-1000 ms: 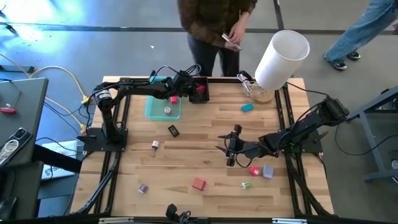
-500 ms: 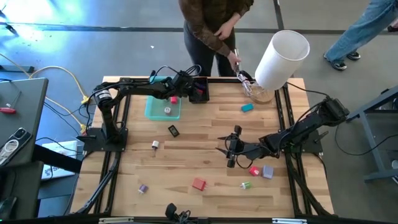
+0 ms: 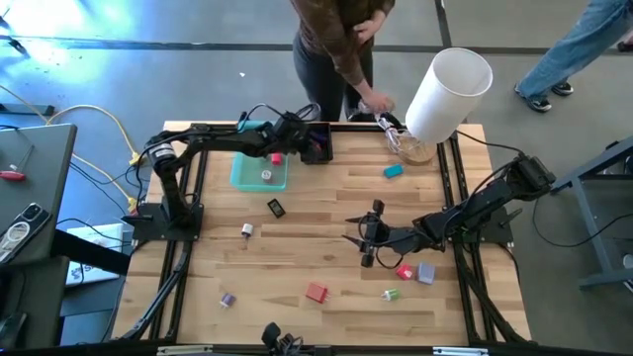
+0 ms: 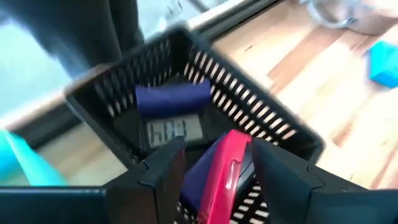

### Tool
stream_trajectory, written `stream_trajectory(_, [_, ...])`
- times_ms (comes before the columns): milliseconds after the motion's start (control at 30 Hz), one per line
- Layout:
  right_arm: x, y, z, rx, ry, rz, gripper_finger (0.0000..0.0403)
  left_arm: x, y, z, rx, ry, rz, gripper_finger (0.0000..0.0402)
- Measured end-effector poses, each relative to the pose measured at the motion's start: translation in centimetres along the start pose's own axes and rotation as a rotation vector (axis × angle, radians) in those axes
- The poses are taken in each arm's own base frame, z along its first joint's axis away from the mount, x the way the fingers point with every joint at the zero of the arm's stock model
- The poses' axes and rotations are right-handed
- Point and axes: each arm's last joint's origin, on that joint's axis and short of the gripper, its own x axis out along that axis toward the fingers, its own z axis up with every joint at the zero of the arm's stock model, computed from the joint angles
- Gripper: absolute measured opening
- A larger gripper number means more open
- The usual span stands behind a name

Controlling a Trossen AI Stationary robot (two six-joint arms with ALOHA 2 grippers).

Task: Pick & Place Office items
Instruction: Put the pink charger adapter into the green bin

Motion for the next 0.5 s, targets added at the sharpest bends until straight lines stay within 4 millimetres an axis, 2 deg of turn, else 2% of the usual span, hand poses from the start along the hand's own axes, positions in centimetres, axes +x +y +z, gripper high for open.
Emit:
stream_trajectory(100, [-0.1, 0.1, 0.6, -0.015, -0.058, 0.001, 0.0191, -1.9, -0.6, 1.3, 0.081, -0.062, -0.024, 0.0186])
stream_trajectory(267, [-1.1, 1.2, 1.9, -0.109, -0.182, 0.036, 0.0192, -6.8, -2.3, 3.4, 0.147, -0.159, -0.082, 0.0186])
stream_trajectory(367, [-1.9, 2.2, 2.1, -0.148, -0.218, 0.065, 0.0192, -9.9, -3.6, 3.5, 0.197, -0.145, -0.112, 0.0186])
stream_trajectory(500, [-3.3, 3.5, 1.9, -0.161, -0.215, 0.039, 0.0192, -14.0, -5.7, 2.4, 0.313, -0.096, -0.146, 0.0186])
